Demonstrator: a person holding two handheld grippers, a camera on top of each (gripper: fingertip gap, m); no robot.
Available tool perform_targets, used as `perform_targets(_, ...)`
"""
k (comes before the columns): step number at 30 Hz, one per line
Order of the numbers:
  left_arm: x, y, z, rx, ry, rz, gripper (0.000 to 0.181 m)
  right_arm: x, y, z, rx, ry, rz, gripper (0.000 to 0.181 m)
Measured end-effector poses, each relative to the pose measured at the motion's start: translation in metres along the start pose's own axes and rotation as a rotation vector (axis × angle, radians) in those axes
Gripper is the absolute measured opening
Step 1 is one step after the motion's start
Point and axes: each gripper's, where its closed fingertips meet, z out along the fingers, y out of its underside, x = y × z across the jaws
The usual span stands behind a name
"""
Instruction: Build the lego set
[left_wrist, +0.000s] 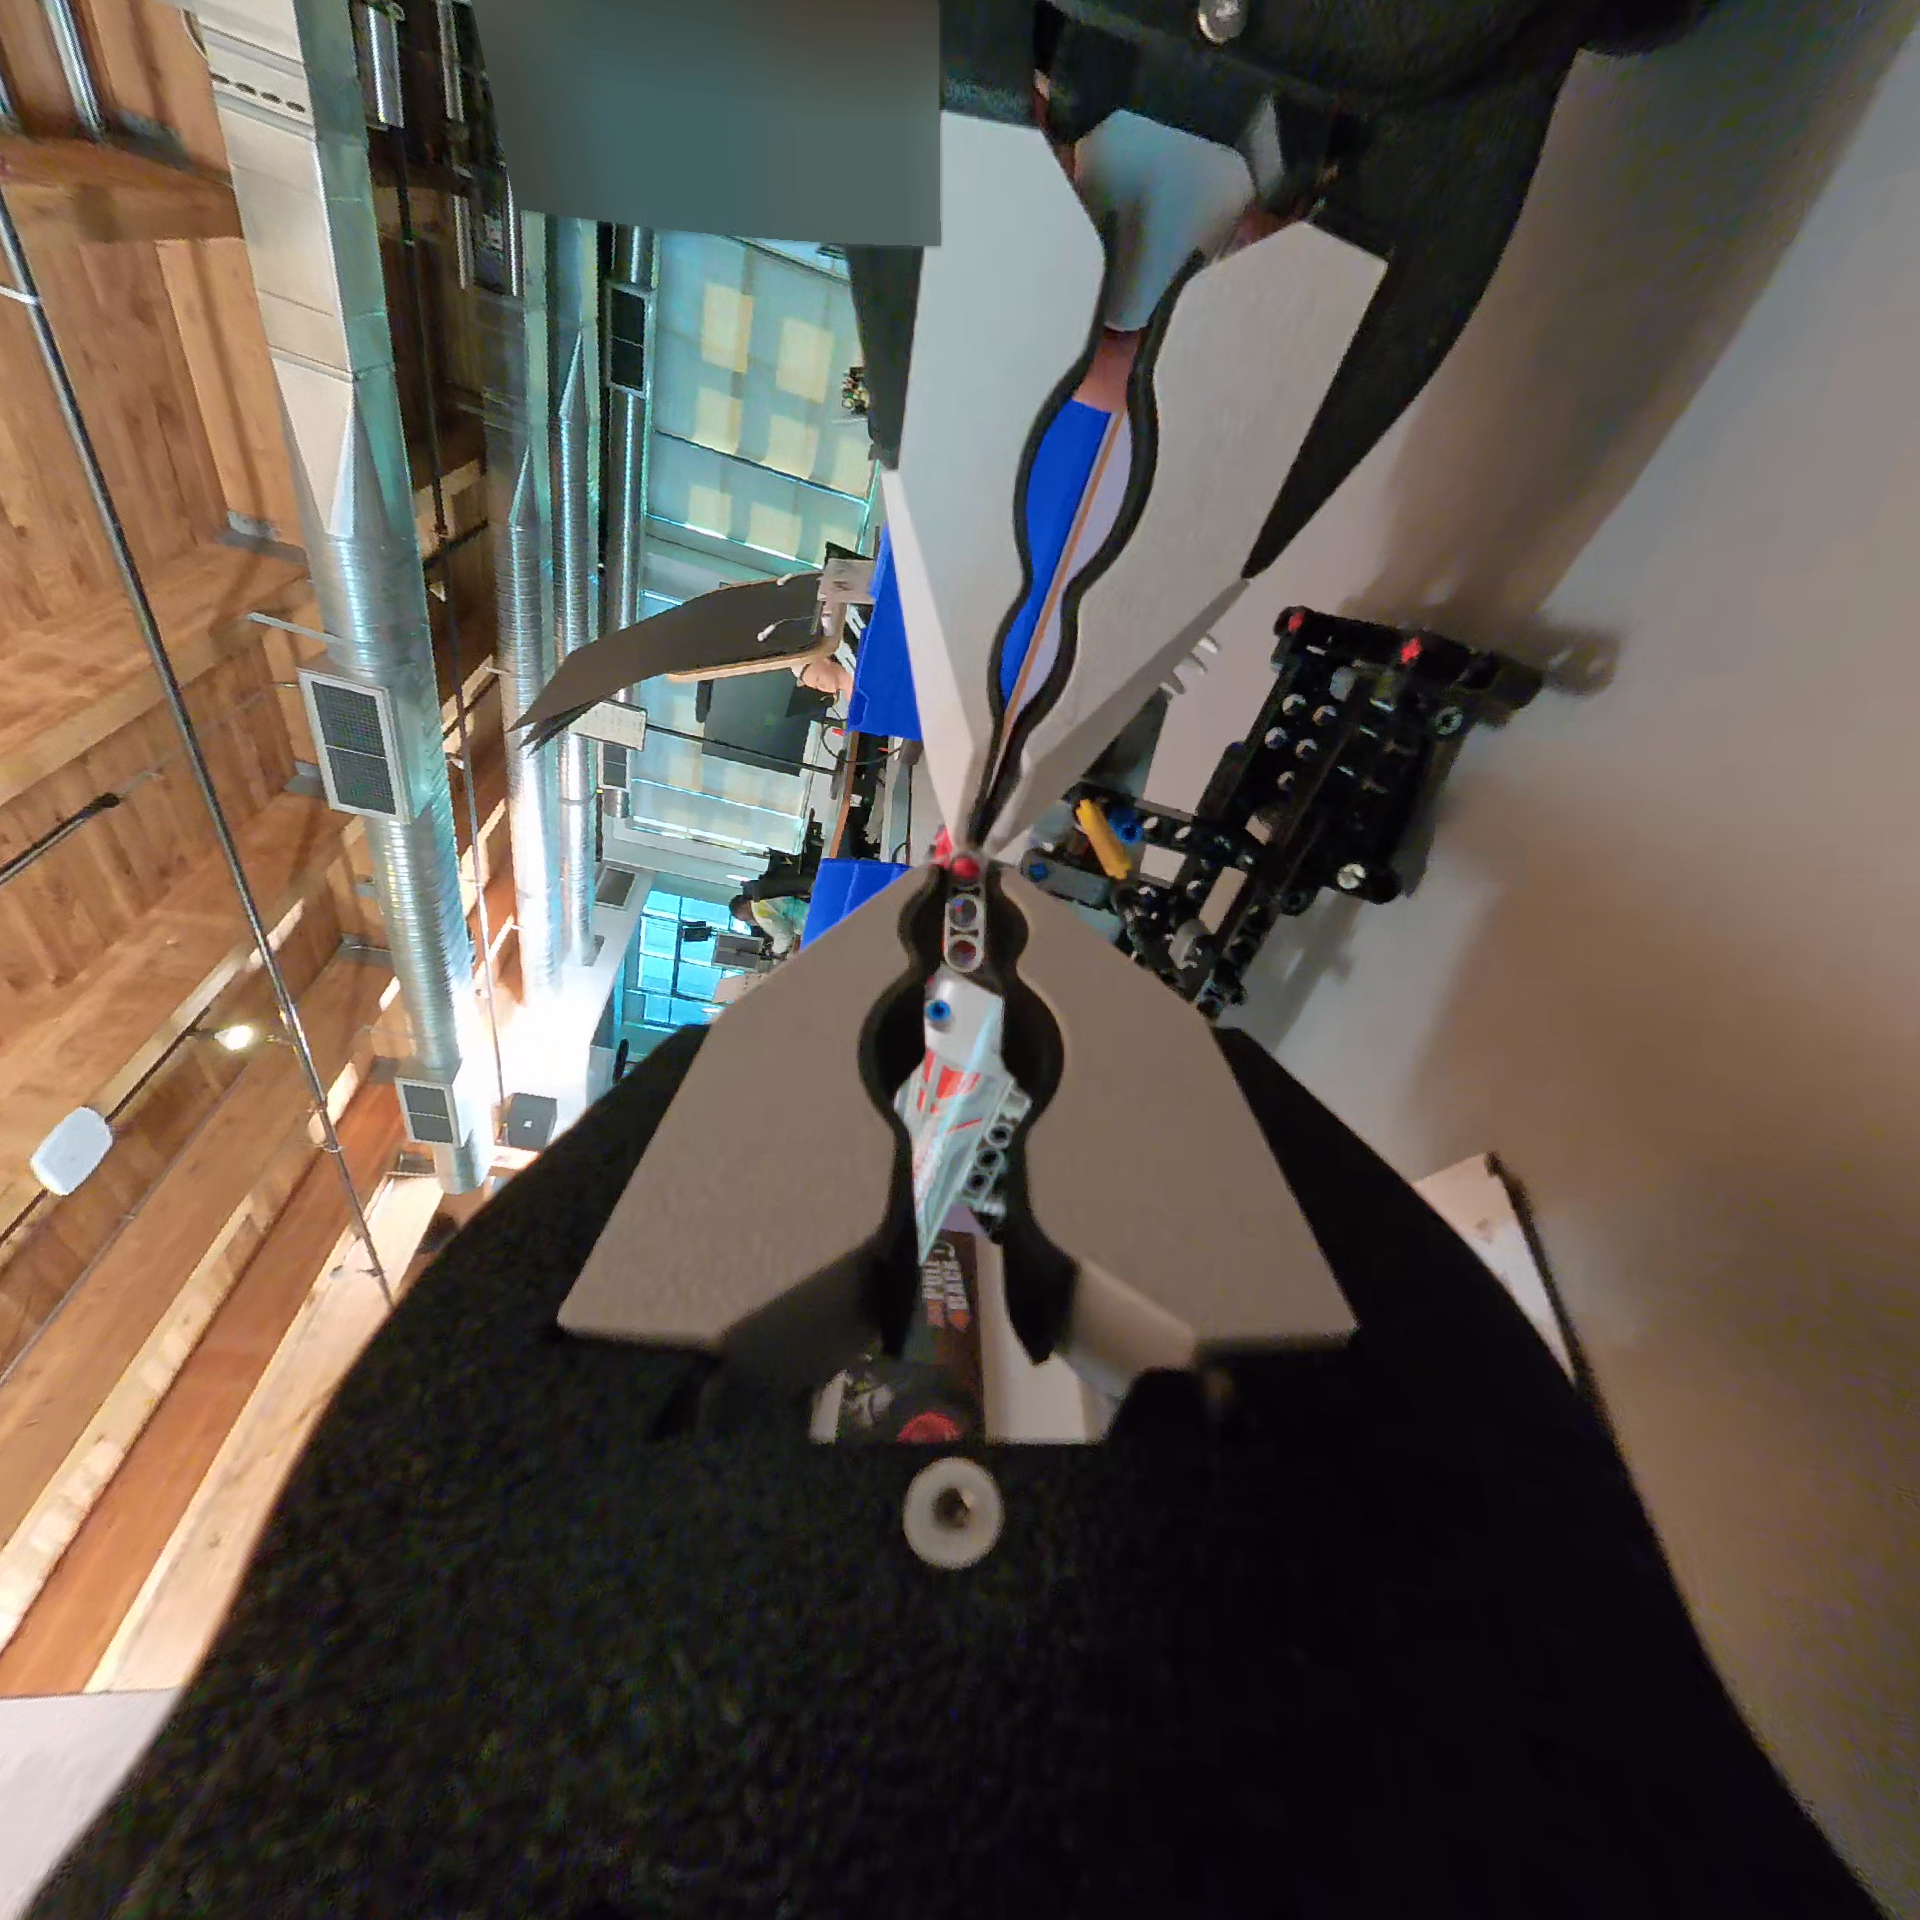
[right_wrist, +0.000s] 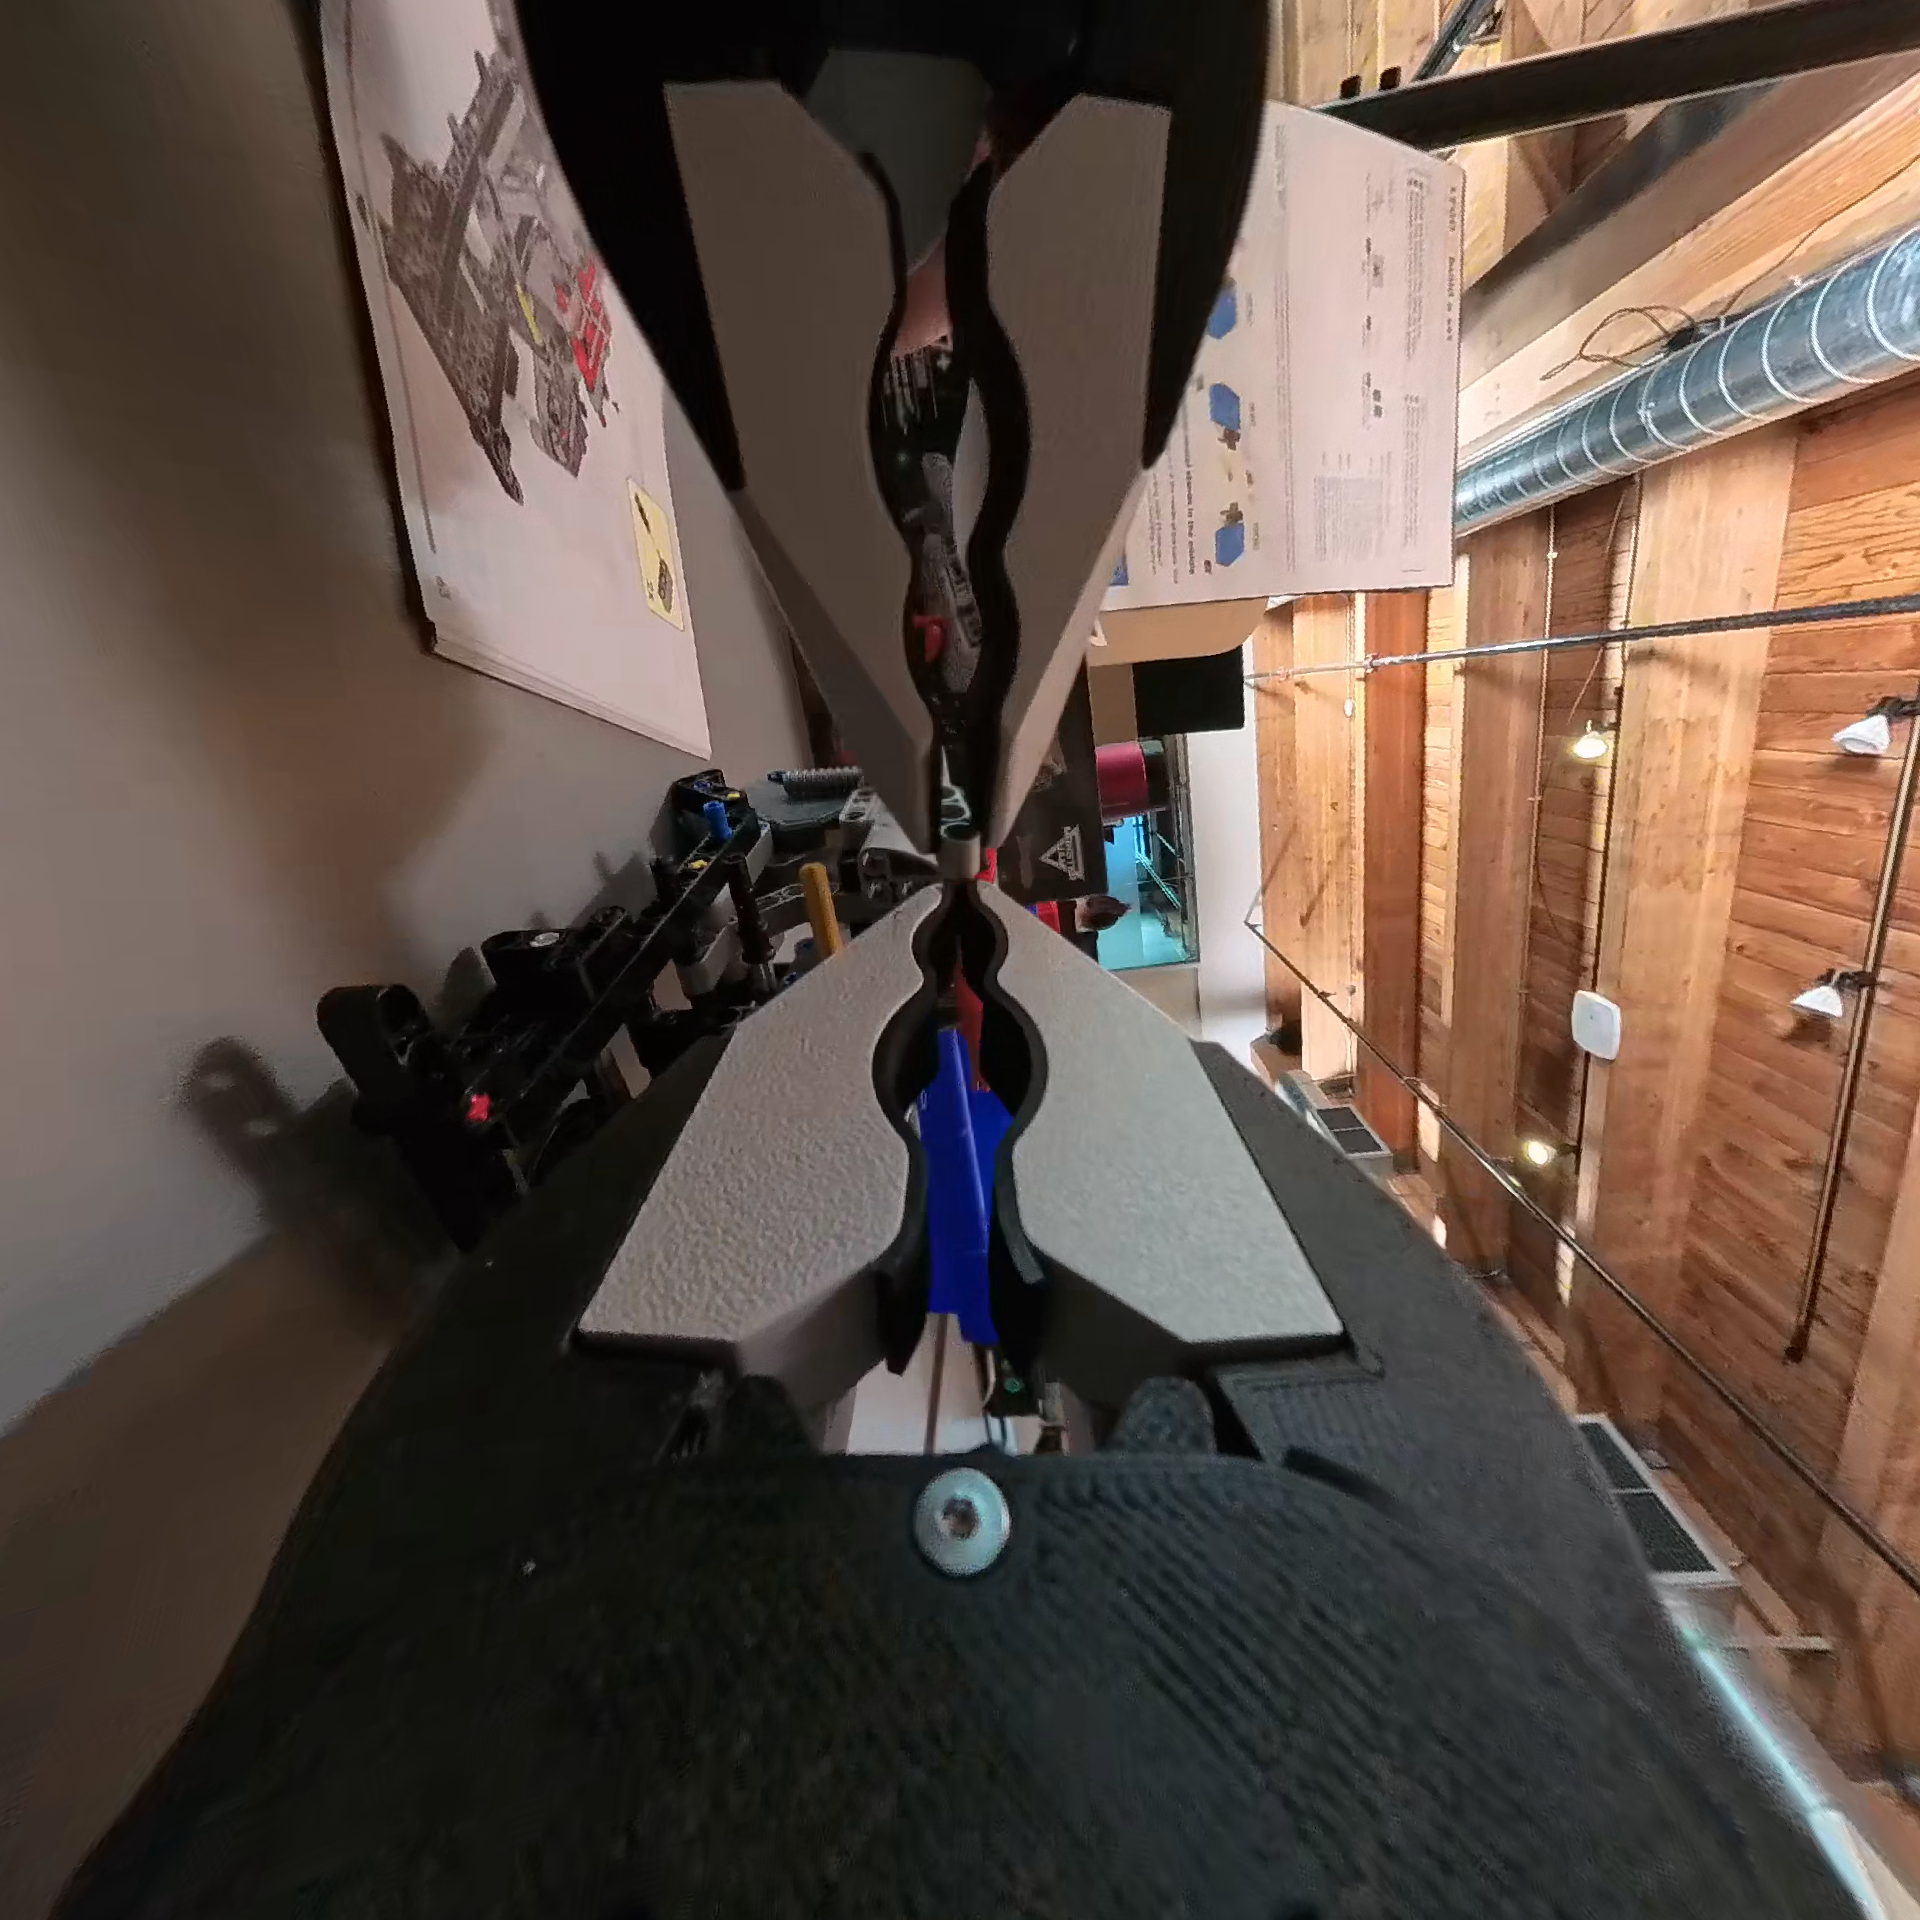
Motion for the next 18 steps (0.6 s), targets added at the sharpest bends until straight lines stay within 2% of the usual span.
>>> perform_targets(3, 0.0, 0.0, -0.001, 0.004, -0.003, -0.03, 0.004, -0.003, -0.001, -0.003, 0.018, -0.022, 0.02, 0.0)
perform_targets(8, -0.004, -0.001, -0.004, 0.025, 0.001, -0.221, 0.004, 0.026, -0.001, -0.015, 0.063, -0.07, 0.276, 0.016)
perform_targets(10, -0.007, 0.002, -0.005, 0.015, -0.018, -0.216, 0.004, 0.027, -0.002, -0.015, 0.007, -0.215, 0.591, 0.02)
perform_targets(12, -0.007, 0.004, -0.007, -0.01, -0.035, -0.108, 0.004, 0.025, -0.008, -0.019, -0.047, -0.37, 0.953, 0.038)
perform_targets(13, -0.005, 0.005, -0.007, -0.029, -0.036, -0.04, 0.004, 0.03, -0.01, -0.022, -0.058, -0.398, 1.129, 0.04)
perform_targets(16, 0.0, 0.01, -0.009, -0.071, -0.025, 0.113, 0.004, 0.042, -0.02, -0.029, 0.05, -0.468, 1.647, 0.047)
perform_targets(18, 0.0, 0.012, -0.011, -0.087, -0.017, 0.196, 0.003, 0.036, -0.027, -0.032, 0.114, -0.504, 1.859, 0.047)
